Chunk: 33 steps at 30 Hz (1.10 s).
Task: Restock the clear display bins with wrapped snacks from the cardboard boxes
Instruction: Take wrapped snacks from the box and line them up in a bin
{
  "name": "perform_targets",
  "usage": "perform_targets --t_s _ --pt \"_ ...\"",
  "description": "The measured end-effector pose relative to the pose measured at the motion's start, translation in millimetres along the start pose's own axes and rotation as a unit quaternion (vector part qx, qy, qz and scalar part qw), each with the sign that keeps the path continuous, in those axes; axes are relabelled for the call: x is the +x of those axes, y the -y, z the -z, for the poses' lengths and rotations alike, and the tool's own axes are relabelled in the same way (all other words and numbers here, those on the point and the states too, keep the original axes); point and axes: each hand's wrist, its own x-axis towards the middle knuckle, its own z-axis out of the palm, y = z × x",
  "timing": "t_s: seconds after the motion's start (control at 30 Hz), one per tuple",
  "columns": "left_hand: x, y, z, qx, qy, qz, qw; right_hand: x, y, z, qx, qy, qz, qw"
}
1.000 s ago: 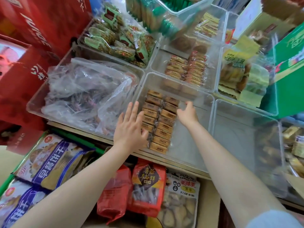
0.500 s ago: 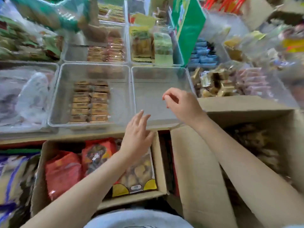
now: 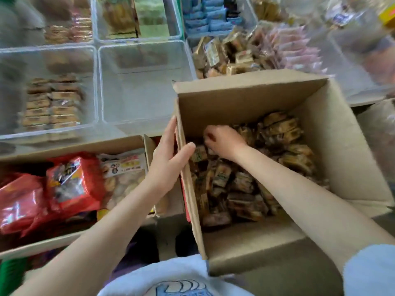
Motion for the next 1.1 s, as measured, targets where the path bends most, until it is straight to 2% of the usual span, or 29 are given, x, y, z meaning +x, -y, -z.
perform_targets --t_s 0.07,0.13,0.2,0.23,0.3,0.37,0.47,0.57,0.6,0.7,0.83,0.9,1.0,1.1 --pt "-0.4 -1.8 -0.9 -0.026 -0.001 0.011 1.000 7.5 -3.2 -23.9 -0.067 0.157 0.030 0.985" --pt "-1.2 -5.5 -2.8 -0.034 -0.002 0.019 0.999 8.5 -6.3 -53.2 -0.144 0.306 0.050 0.940" --pt "-2.5 -8.5 -5.5 -0.036 -0.003 0.022 0.999 6.8 -11.7 -78.6 -0.230 0.390 0.067 0.889" --pt "-3.1 -9.3 -6.5 -0.041 -0.004 0.026 0.999 5.7 -14.3 -86.6 -0.266 0.387 0.084 0.879" --pt "-3.6 -10.6 -7.7 -0.052 -0.006 0.030 0.998 3.7 -15.6 -91.3 -0.303 0.338 0.129 0.882" --pt "-3.2 -11.1 -8.5 -0.053 -0.006 0.033 0.998 4.9 -13.9 -82.9 -0.276 0.320 0.140 0.896" --pt "-2.8 -11.4 -7.8 -0.051 -0.008 0.038 0.998 11.3 -13.0 -49.0 -0.104 0.323 0.056 0.939" --pt "-3.1 -10.6 -5.5 -0.048 -0.007 0.037 0.998 17.6 -17.0 3.6 0.088 0.315 0.002 0.945" --pt "-3.3 -10.3 -4.6 -0.045 -0.005 0.034 0.998 17.9 -20.2 20.1 0.167 0.322 -0.003 0.932" --pt "-3.3 -8.7 0.7 -0.034 -0.005 0.032 0.999 13.0 -27.8 63.5 0.405 0.315 -0.007 0.858" --pt "6.3 -4.7 34.5 -0.095 -0.107 0.055 0.988 -1.0 -8.5 100.4 0.640 0.264 0.016 0.722" --pt "15.2 -3.1 60.7 -0.070 -0.141 0.047 0.986 -2.4 15.5 108.1 0.691 0.243 0.014 0.681" --pt "27.7 9.3 103.8 -0.010 -0.149 0.042 0.988 6.5 65.9 108.8 0.678 0.244 0.036 0.693" --pt "35.3 26.8 148.6 0.020 -0.164 0.047 0.985 26.9 121.1 97.4 0.629 0.243 0.062 0.736"
